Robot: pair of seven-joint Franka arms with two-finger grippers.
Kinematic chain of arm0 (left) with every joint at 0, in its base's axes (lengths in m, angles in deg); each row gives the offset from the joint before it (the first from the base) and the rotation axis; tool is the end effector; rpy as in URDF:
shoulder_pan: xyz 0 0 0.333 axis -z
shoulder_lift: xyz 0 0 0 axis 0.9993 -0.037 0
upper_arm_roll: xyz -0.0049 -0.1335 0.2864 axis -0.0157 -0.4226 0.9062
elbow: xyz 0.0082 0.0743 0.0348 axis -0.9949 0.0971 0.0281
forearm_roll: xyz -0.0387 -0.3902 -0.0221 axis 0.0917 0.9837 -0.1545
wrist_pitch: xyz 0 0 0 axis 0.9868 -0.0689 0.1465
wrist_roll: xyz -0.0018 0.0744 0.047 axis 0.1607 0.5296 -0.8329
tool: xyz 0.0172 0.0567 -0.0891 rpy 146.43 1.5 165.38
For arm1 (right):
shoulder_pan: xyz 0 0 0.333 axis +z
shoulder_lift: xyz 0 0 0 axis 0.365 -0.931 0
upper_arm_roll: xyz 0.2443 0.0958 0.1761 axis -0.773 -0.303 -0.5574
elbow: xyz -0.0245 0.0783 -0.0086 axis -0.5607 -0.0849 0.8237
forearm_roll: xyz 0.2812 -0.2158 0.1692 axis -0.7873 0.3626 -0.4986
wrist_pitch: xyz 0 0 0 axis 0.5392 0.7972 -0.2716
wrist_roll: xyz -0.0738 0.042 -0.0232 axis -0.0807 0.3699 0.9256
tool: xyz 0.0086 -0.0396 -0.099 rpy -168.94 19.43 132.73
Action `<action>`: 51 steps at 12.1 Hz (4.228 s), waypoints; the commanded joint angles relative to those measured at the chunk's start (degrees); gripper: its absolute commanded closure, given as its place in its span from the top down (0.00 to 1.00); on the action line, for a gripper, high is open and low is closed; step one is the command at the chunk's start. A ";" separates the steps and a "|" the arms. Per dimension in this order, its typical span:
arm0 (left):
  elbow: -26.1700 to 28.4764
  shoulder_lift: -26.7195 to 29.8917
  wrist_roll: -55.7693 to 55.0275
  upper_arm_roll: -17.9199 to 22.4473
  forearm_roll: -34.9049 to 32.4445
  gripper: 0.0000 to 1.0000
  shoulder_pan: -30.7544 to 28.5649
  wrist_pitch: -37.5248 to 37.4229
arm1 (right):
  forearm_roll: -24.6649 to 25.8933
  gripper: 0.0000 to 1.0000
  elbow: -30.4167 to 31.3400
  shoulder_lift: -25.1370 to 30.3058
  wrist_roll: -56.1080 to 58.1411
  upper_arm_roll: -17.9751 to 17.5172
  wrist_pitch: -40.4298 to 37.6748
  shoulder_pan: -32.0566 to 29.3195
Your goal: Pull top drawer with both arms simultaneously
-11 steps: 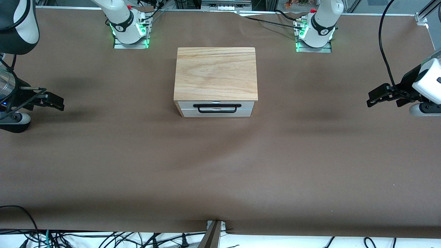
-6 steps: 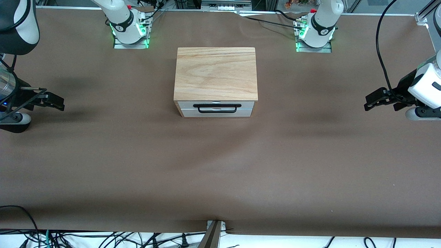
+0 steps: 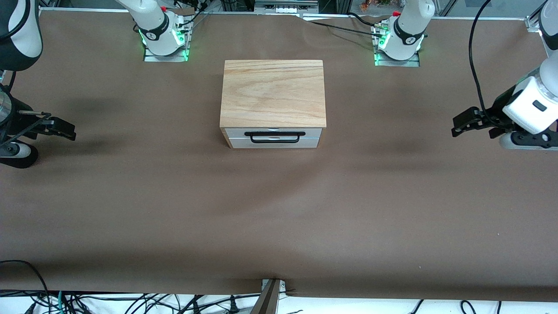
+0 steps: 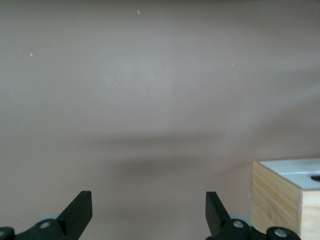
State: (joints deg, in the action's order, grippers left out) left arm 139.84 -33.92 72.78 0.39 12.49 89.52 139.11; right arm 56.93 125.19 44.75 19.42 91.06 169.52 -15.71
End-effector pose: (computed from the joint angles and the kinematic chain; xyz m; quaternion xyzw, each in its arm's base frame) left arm 0.5997 -0.0547 0.5879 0.9996 -0.0034 -0.0181 0.0235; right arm 0.6167 -0.0256 0.5485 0.9988 0.0001 -0.0243 0.0422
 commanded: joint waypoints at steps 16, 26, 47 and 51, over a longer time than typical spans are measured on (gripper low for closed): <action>14.30 3.98 0.62 -0.01 -0.93 1.00 -1.37 3.74 | -0.54 1.00 -0.36 0.04 -0.44 -0.19 -0.86 -0.77; 24.66 2.93 4.03 -0.36 20.13 1.00 -2.96 14.10 | -23.33 1.00 2.71 -3.30 2.45 -0.19 0.01 -2.70; 29.16 -28.62 79.95 -3.43 104.17 0.93 11.63 17.98 | -96.15 1.00 23.11 -19.03 50.26 -0.98 10.57 16.36; 29.16 -30.03 81.74 -5.11 105.16 0.83 12.69 14.13 | -103.70 1.00 22.85 -24.91 59.04 -1.77 6.27 17.42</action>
State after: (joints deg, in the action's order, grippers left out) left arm 169.97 -62.94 152.16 -4.49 115.98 102.03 155.69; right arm -43.42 148.42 22.92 73.88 89.56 178.55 1.87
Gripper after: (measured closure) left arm 0.141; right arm 0.000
